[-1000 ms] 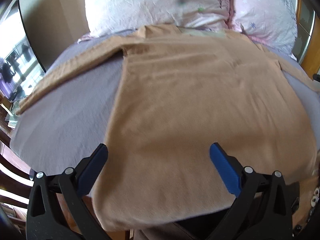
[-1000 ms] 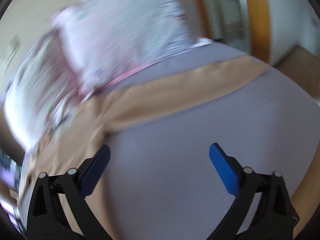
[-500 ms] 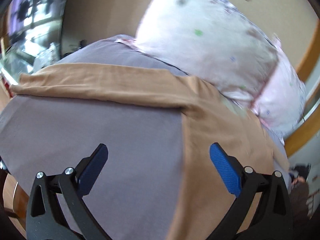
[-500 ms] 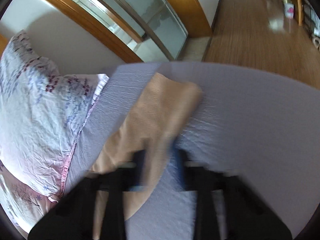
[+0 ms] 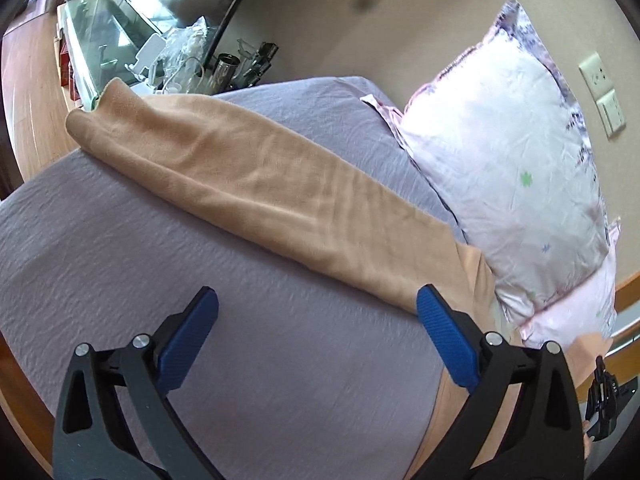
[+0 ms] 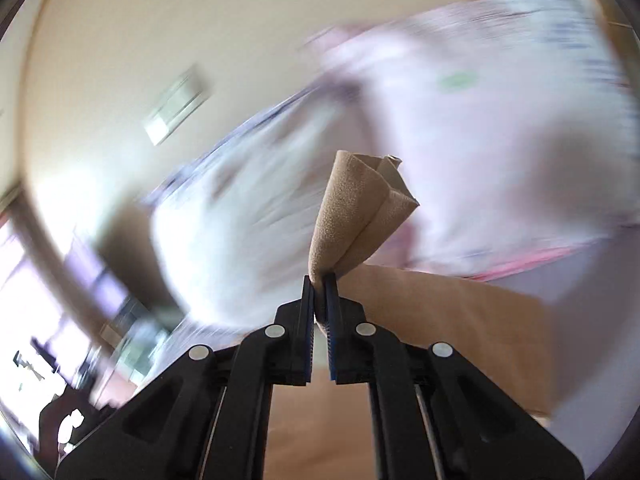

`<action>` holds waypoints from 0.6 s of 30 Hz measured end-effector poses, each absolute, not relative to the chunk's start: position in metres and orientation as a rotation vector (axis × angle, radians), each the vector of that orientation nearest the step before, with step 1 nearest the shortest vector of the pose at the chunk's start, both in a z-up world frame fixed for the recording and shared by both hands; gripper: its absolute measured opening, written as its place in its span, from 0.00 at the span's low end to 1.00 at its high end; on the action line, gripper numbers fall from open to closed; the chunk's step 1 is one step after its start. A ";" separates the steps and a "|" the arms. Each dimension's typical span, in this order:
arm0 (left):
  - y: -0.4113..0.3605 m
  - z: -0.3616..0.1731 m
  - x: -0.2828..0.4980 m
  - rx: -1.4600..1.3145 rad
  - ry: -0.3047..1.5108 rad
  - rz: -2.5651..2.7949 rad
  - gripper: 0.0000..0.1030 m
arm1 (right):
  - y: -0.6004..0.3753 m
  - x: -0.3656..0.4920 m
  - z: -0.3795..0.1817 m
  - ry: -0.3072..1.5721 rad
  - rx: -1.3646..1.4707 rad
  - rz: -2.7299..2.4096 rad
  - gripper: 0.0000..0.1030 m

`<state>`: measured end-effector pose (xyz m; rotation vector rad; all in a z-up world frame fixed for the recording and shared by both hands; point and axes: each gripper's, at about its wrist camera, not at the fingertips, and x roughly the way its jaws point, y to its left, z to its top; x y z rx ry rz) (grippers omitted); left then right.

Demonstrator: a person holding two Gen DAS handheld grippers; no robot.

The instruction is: Fold small clothes

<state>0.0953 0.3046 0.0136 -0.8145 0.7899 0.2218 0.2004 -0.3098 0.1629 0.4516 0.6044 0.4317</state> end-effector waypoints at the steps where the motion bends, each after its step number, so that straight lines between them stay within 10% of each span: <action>1: 0.309 0.013 0.098 -0.816 0.798 0.244 0.96 | -0.265 0.208 0.154 0.660 0.416 0.518 0.06; 7: 0.322 0.013 0.106 -0.871 0.807 0.281 0.96 | -0.122 0.217 0.072 1.108 0.255 0.714 0.11; 9: 0.327 0.012 0.110 -0.892 0.798 0.294 0.95 | -0.129 0.210 0.074 1.069 0.271 0.713 0.23; 10: 0.330 0.012 0.111 -0.897 0.795 0.307 0.91 | -0.143 0.207 0.078 1.030 0.283 0.689 0.46; 12: 0.335 0.013 0.114 -0.896 0.794 0.360 0.79 | -0.171 0.205 0.086 0.969 0.315 0.655 0.73; 18: 0.362 -0.001 0.104 -1.011 0.773 0.469 0.12 | -0.250 0.190 0.092 0.896 0.372 0.570 0.74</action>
